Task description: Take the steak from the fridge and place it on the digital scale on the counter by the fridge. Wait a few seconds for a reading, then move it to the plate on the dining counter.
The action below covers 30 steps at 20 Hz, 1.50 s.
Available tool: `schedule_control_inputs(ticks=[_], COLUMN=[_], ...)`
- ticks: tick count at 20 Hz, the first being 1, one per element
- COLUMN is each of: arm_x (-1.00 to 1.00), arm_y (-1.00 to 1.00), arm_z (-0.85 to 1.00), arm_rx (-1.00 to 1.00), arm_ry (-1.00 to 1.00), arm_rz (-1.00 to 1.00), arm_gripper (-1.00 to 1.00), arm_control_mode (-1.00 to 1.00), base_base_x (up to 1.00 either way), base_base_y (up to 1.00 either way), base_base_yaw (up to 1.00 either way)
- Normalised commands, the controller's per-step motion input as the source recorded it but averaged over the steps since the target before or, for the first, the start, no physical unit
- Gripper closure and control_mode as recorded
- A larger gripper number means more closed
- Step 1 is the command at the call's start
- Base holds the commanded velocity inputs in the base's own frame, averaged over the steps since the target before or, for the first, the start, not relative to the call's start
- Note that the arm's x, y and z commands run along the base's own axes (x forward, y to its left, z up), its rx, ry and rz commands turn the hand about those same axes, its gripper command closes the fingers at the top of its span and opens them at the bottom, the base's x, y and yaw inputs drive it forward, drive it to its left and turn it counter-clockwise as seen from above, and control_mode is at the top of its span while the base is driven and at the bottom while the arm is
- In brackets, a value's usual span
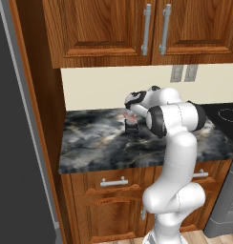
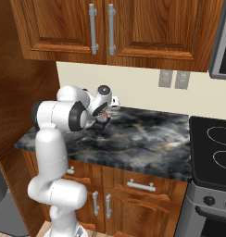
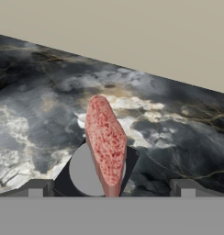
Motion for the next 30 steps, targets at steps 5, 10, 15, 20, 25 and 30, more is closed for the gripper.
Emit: schedule_control_inputs(ticks=[5, 10, 15, 20, 25, 30], arm_x=[0.0, 0.0, 0.0, 0.03, 0.16, 0.27], arm_y=[0.0, 0.0, 0.03, 0.12, 0.12, 0.02], arm_z=[0.0, 0.0, -0.04, -0.19, -0.23, -0.1], arm_rx=[0.0, 0.0, 0.0, 0.0, 0.0, 0.0], arm_ry=[0.0, 0.0, 0.0, 0.0, 0.0, 0.01], arm_rz=[0.0, 0.0, 0.0, 0.0, 0.0, 0.0], arm_gripper=[-1.0, -1.0, -1.0, -1.0, -1.0, -1.0], arm_control_mode=[-1.0, -1.0, -1.0, -1.0, -1.0, -1.0], base_base_x=[0.0, 0.0, 0.0, 0.0, 0.0, 0.0], base_base_y=[0.0, 0.0, 0.0, 0.0, 0.0, 0.0], base_base_yaw=[0.0, 0.0, 0.0, 0.0, 0.0, 0.0])
